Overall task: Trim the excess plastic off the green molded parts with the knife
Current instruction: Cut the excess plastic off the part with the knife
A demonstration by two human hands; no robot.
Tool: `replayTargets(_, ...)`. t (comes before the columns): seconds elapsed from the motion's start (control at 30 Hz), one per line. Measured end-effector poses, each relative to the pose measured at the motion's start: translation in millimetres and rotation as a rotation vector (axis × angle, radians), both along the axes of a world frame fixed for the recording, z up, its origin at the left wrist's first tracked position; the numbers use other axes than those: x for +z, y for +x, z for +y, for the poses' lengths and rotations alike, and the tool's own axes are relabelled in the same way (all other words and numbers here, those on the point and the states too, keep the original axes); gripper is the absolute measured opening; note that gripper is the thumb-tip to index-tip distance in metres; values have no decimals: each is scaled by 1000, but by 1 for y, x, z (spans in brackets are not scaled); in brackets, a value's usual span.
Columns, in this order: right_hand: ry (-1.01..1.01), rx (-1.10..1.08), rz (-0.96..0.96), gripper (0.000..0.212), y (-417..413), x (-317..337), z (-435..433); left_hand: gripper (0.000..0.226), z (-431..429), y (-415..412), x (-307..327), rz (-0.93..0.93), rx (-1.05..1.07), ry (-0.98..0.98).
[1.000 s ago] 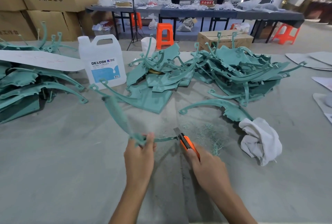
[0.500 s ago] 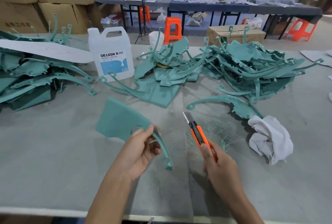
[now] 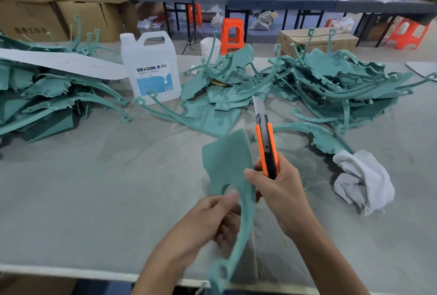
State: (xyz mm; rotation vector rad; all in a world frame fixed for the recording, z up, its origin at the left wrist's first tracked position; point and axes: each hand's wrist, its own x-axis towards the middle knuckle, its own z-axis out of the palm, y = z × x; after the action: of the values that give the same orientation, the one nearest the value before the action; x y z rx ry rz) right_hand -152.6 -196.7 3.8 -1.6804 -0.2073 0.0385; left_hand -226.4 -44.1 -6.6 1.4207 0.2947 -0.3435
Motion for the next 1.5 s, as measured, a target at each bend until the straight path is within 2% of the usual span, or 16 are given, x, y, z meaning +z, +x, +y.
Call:
replayTargets(0.13, -85, -64, -44, 25, -3, -4, -10, 59, 23, 6, -13, -229, 375, 679)
replayTargets(0.2, -114, -66, -67, 24, -1, -1, -18, 47, 38, 10, -14, -314, 505, 819)
replayTargets(0.23, -108, -33, -66, 24, 0, 3, -22, 41, 44, 13, -12, -357, 517, 838)
replayTargets(0.33, -113, 143, -55, 22, 1, 16, -31, 89, 68, 26, 4, -415, 245, 1040)
replayTargets(0.43, -112, 353, -69, 21, -2, 30, -37, 88, 85, 32, 33, -387, -133, 918)
replayTargets(0.5, -151, 506, -116, 23, -3, 41, -39, 61, 90, 30, 43, -340, -392, 663)
replayTargets(0.57, -225, 541, -182, 23, 0, 51, -41, 41, 88, 26, 48, -332, -521, 580)
replayTargets(0.73, -321, 158, -359, 24, 12, 70, -45, 57, 92, 16, 41, -501, -169, 680)
replayTargets(0.8, -329, 17, -407, 25, 16, 72, -53, 32, 99, 13, 34, -605, 25, 854)
replayTargets(0.83, -319, 0, -399, 24, 17, 70, -55, 34, 103, 13, 33, -639, 61, 1002)
replayTargets(0.9, -260, 50, -296, 22, 13, 56, -53, 69, 112, 15, 16, -611, 25, 1249)
replayTargets(0.97, -261, 95, -164, 20, 6, 33, -46, 84, 113, 16, -3, -464, -4, 1351)
replayTargets(1.13, -567, 237, -230, 50, -19, -19, -31, 85, 99, 15, -40, -477, 51, 1260)
replayTargets(1.27, -656, 307, -261, 69, -25, -32, -27, 81, 96, 12, -53, -533, 122, 1242)
replayTargets(1.43, -753, 354, -280, 48, -18, -28, -29, 74, 94, 10, -56, -617, 191, 1179)
replayTargets(1.5, -772, 375, -319, 53, -18, -26, -29, 74, 94, 10, -57, -610, 210, 1154)
